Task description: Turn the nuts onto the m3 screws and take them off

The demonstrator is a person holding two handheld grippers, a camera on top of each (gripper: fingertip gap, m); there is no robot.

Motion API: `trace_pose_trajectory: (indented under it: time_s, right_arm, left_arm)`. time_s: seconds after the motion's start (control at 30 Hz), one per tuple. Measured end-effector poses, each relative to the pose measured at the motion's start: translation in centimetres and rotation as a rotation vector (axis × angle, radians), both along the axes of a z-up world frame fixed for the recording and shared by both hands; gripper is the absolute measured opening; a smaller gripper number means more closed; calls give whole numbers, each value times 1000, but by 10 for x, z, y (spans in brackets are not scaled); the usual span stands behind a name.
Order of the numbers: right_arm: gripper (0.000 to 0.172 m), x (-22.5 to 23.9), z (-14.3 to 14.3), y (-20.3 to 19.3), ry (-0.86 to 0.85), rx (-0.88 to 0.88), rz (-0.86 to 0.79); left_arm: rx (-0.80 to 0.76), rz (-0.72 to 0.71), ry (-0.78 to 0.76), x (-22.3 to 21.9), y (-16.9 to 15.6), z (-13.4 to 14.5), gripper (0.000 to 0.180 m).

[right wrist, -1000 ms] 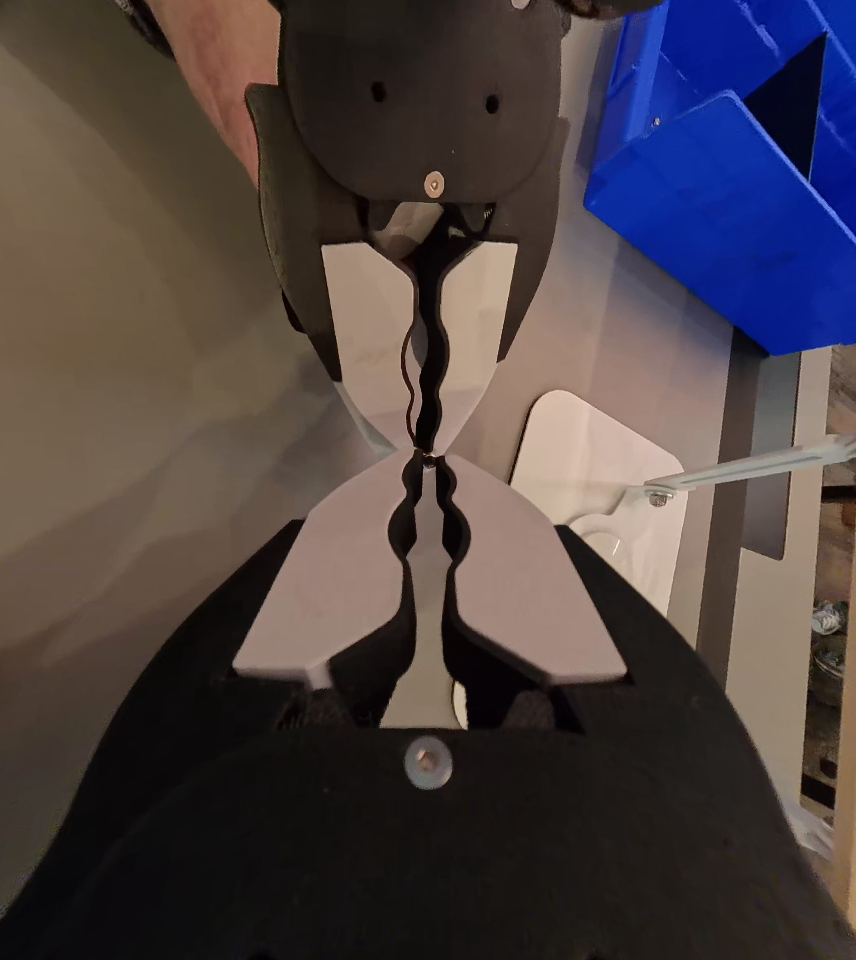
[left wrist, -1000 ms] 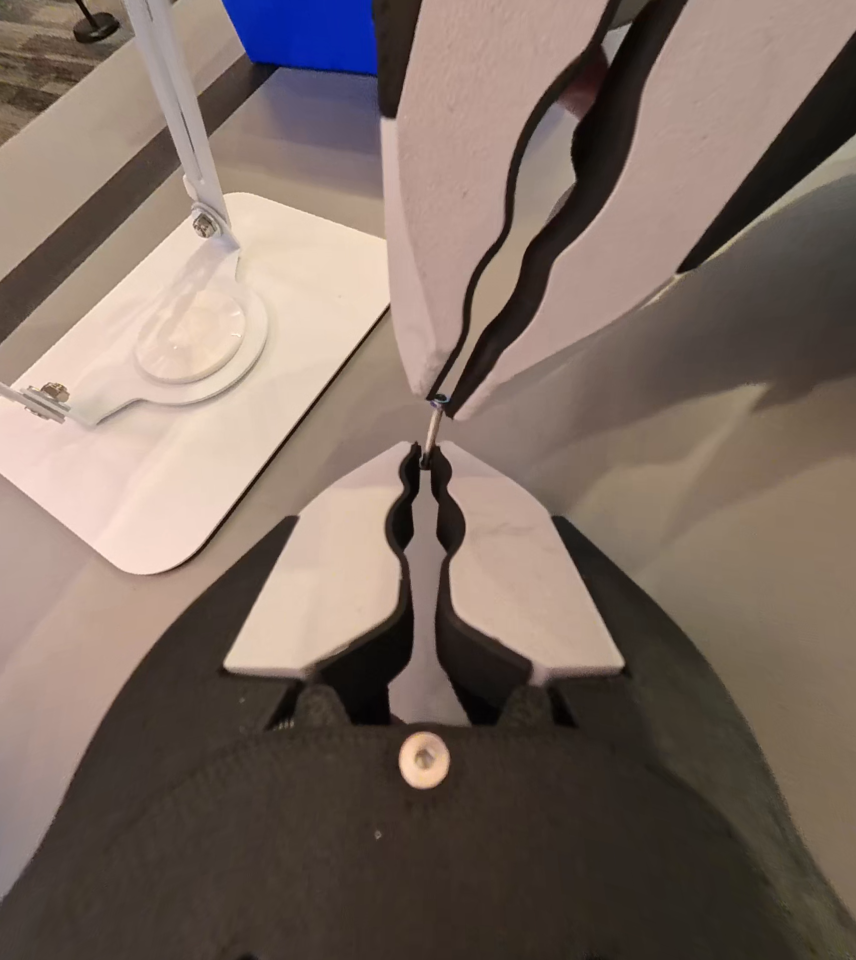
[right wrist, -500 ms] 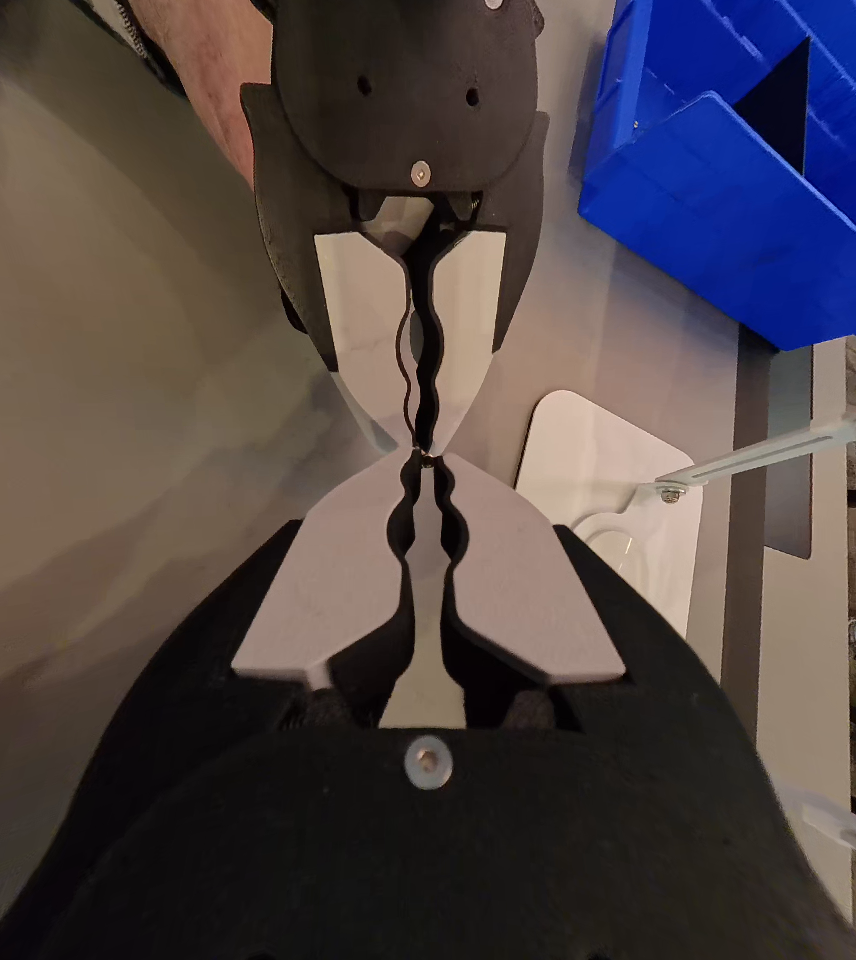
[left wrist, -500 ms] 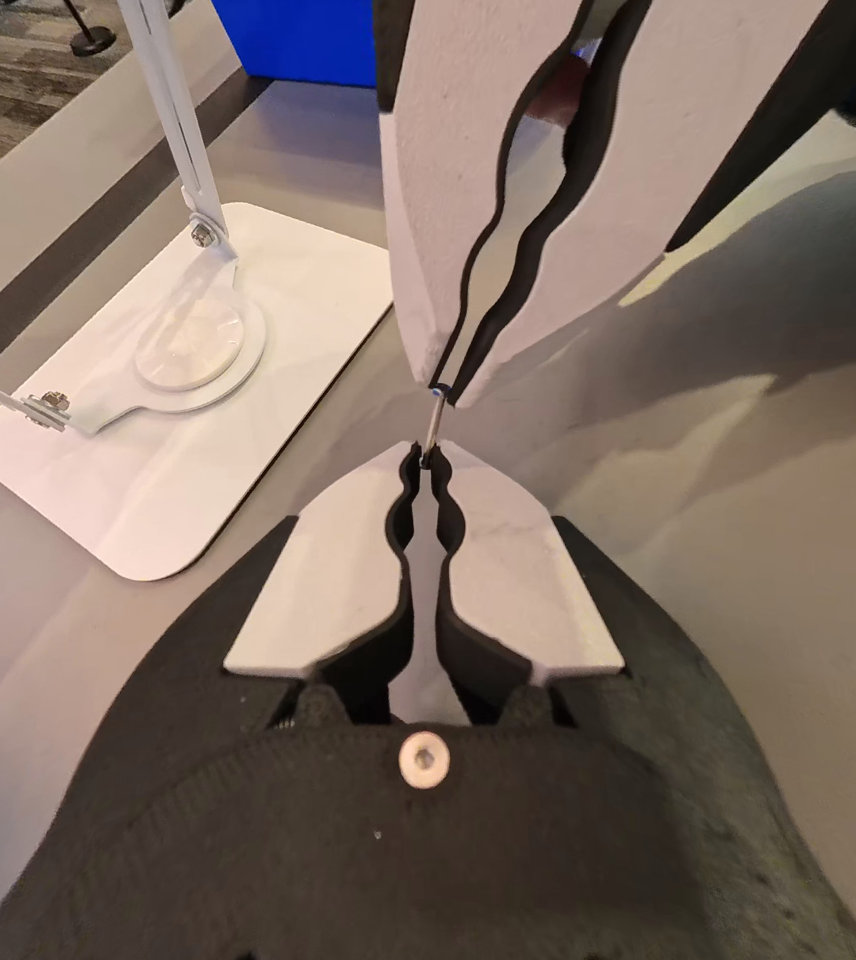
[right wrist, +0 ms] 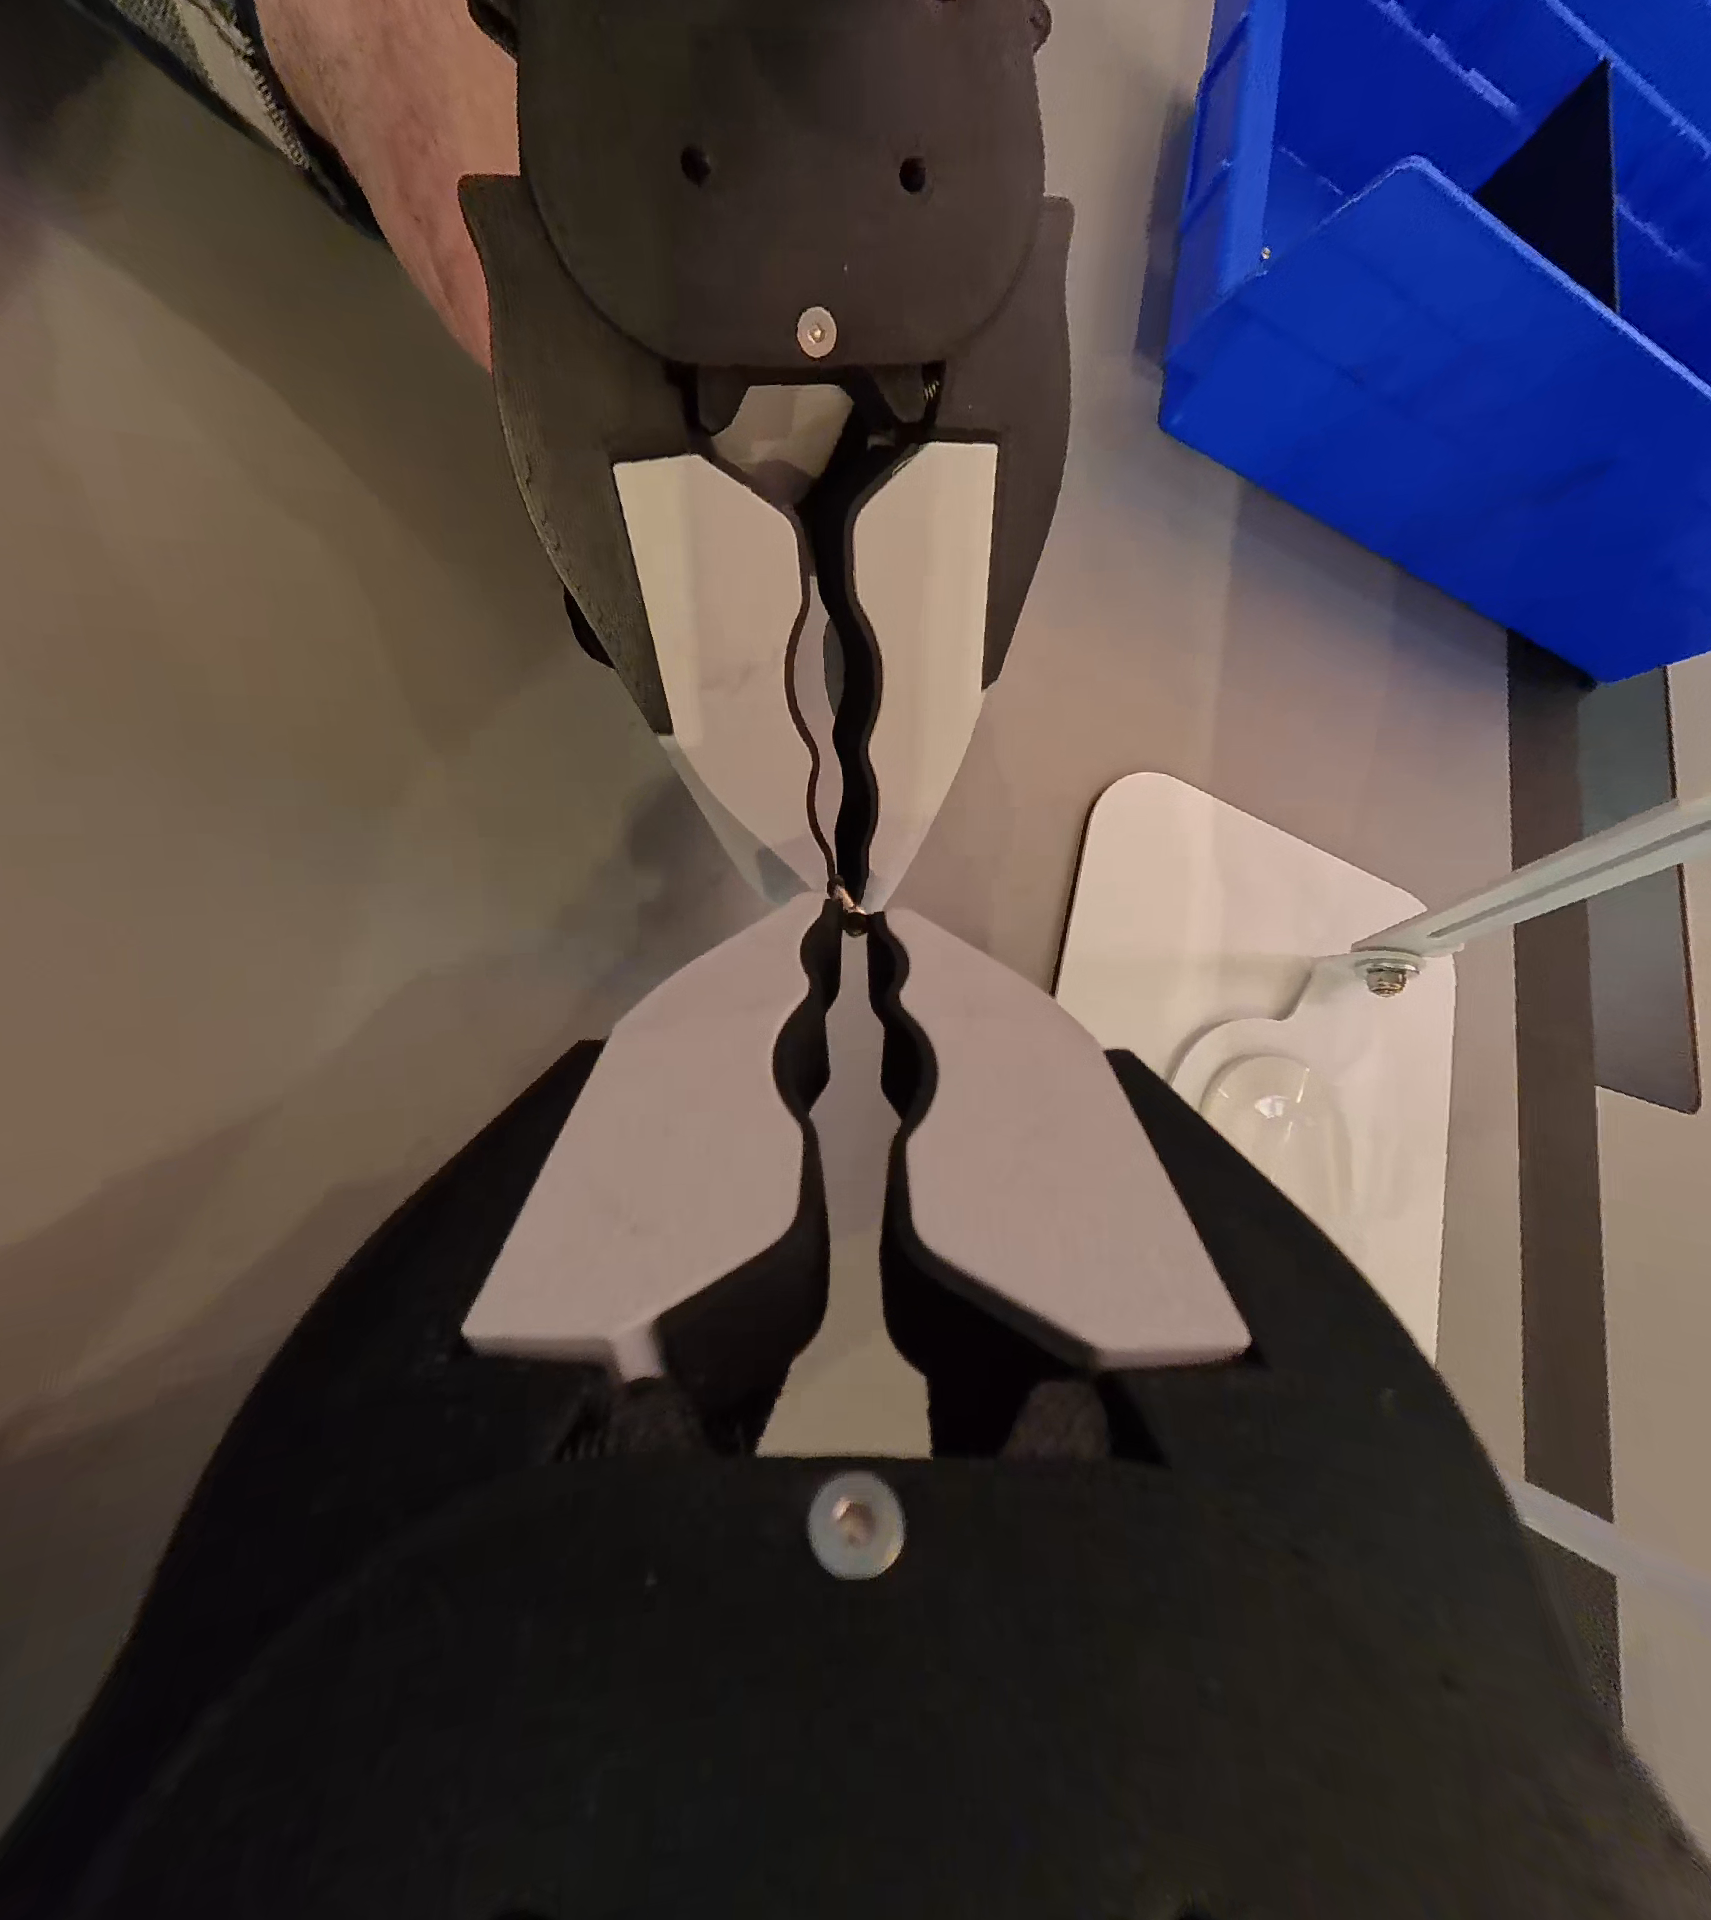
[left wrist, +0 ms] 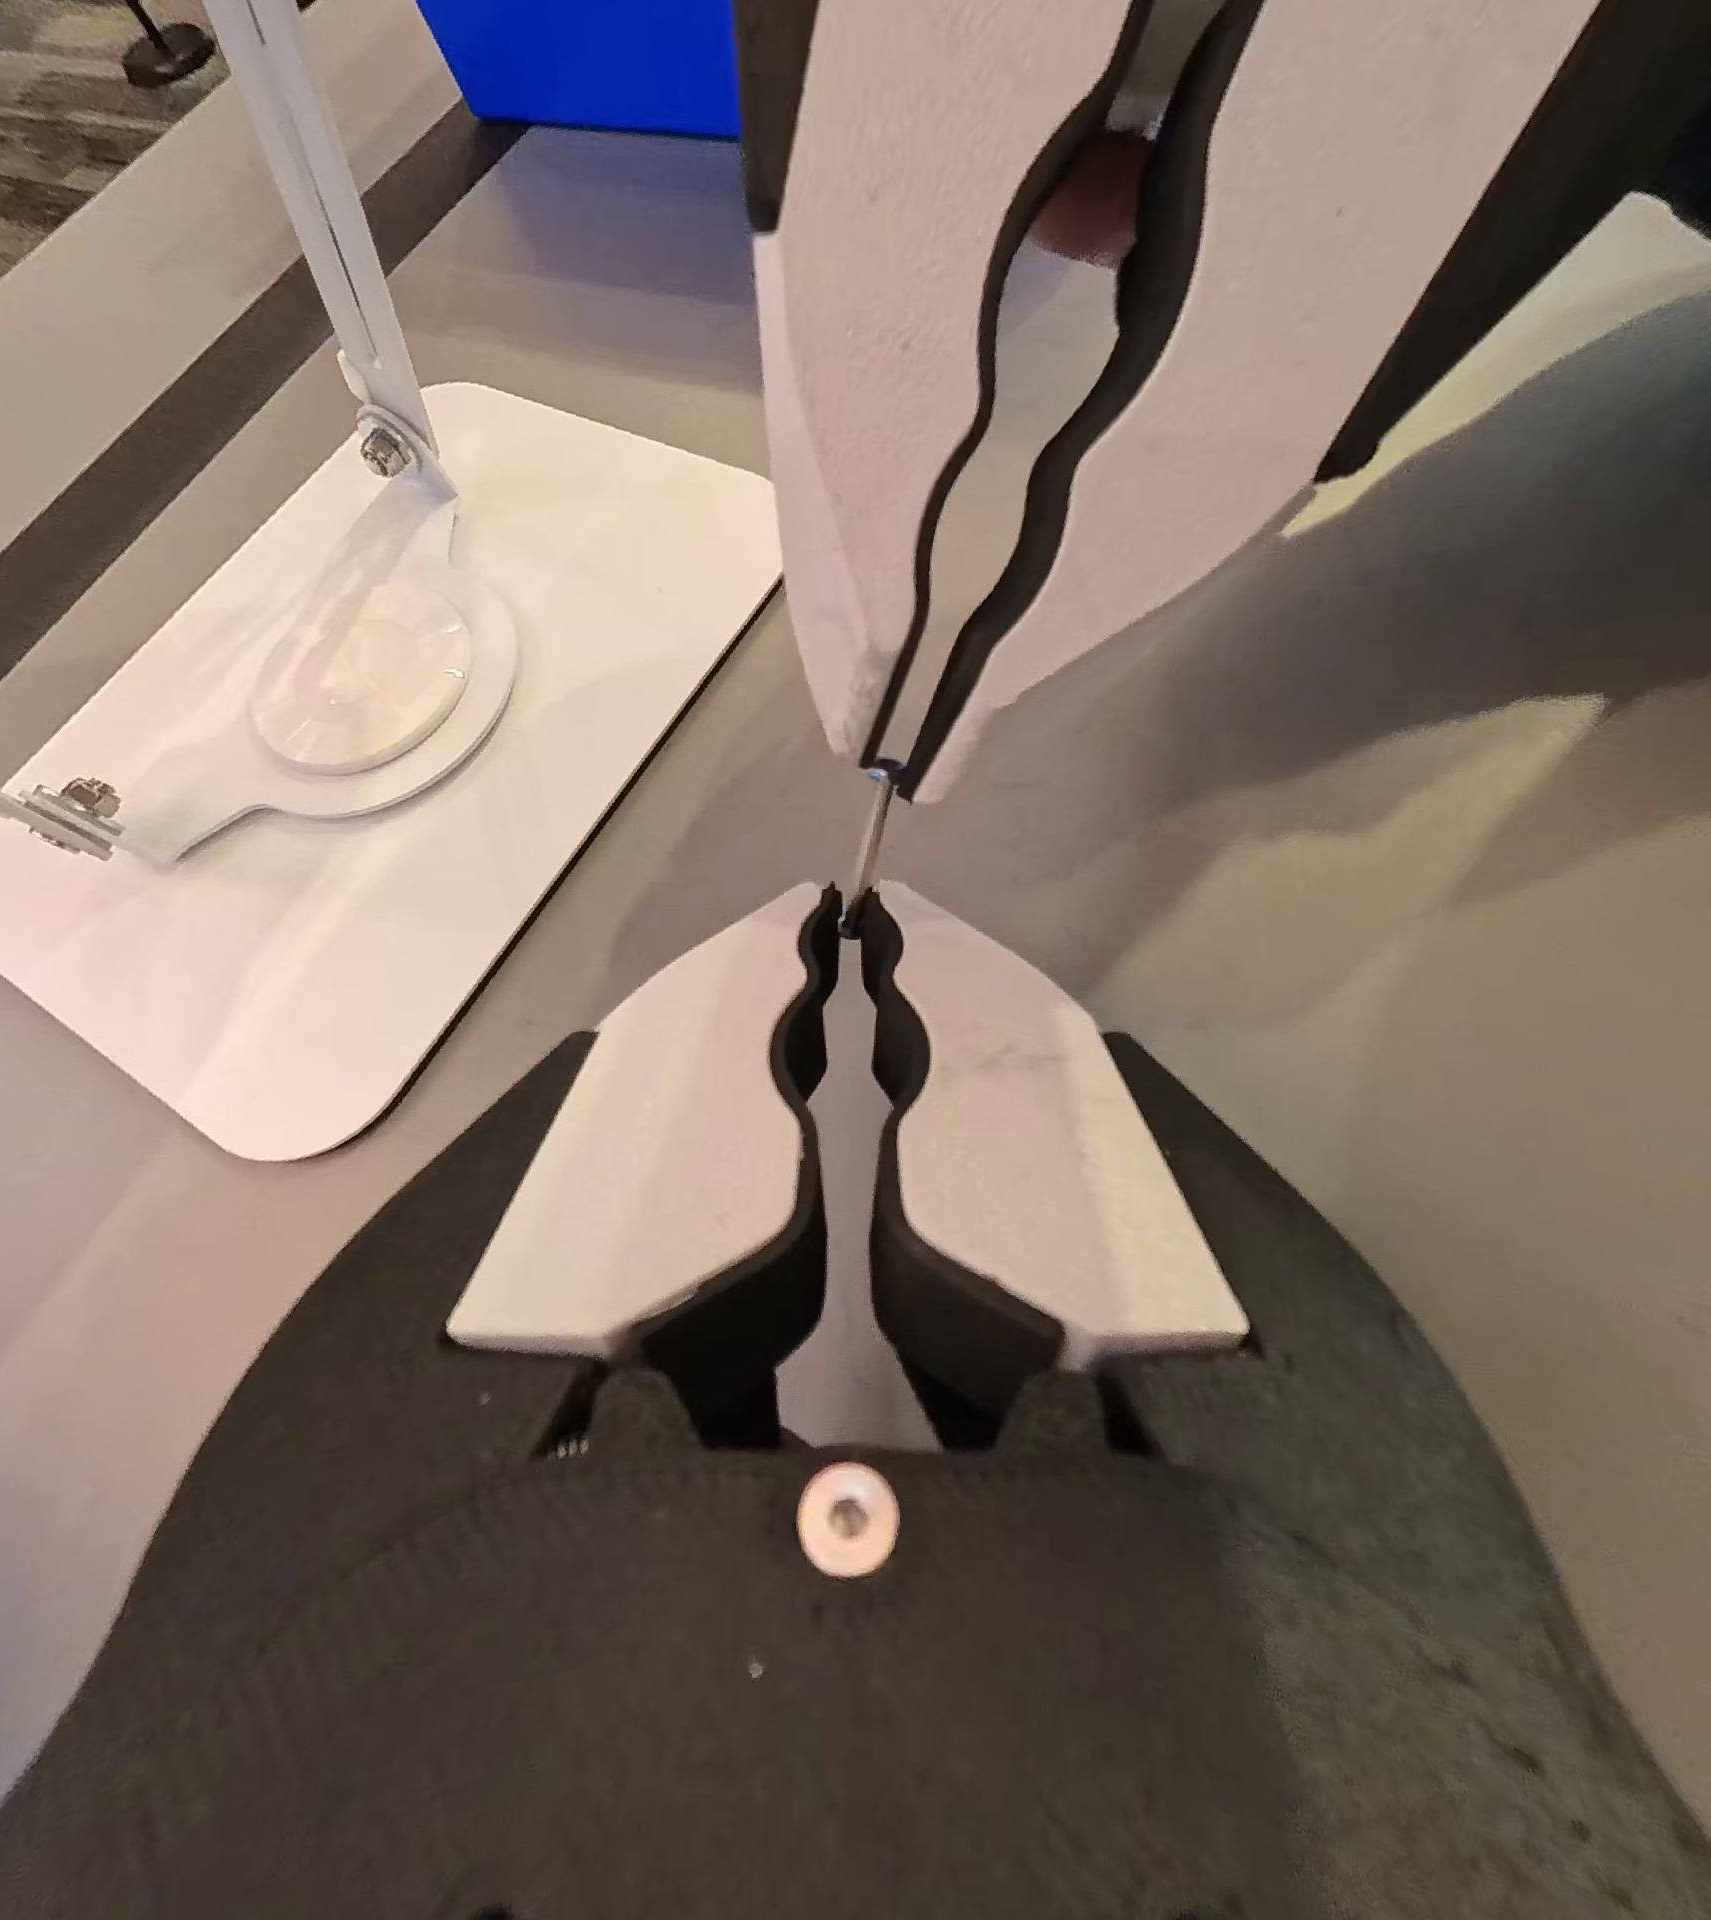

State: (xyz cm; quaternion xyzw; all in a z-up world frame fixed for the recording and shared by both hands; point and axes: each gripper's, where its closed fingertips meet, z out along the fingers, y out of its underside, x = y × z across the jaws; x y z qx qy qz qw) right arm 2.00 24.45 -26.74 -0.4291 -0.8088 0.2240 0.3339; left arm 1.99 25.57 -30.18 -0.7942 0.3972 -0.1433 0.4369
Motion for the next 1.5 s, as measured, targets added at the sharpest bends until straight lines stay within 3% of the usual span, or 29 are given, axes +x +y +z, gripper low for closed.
trace_pose_trajectory:
  time_s: [0.23,0.77,1.23,1.5]
  right_arm:
    - [5,1,-3,0,10,-23,15]
    - [5,7,-11,-6,-90,176,168]
    - [5,2,-7,1,-24,-68,-84]
    - [5,1,-4,5,38,-87,-186]
  left_arm:
    - [-19,-10,-2,1,-2,-3,3]
    - [-37,-55,45,4,-7,-14,3]
    - [22,12,76,-6,1,-13,3]
    - [19,40,42,-8,4,-11,3]
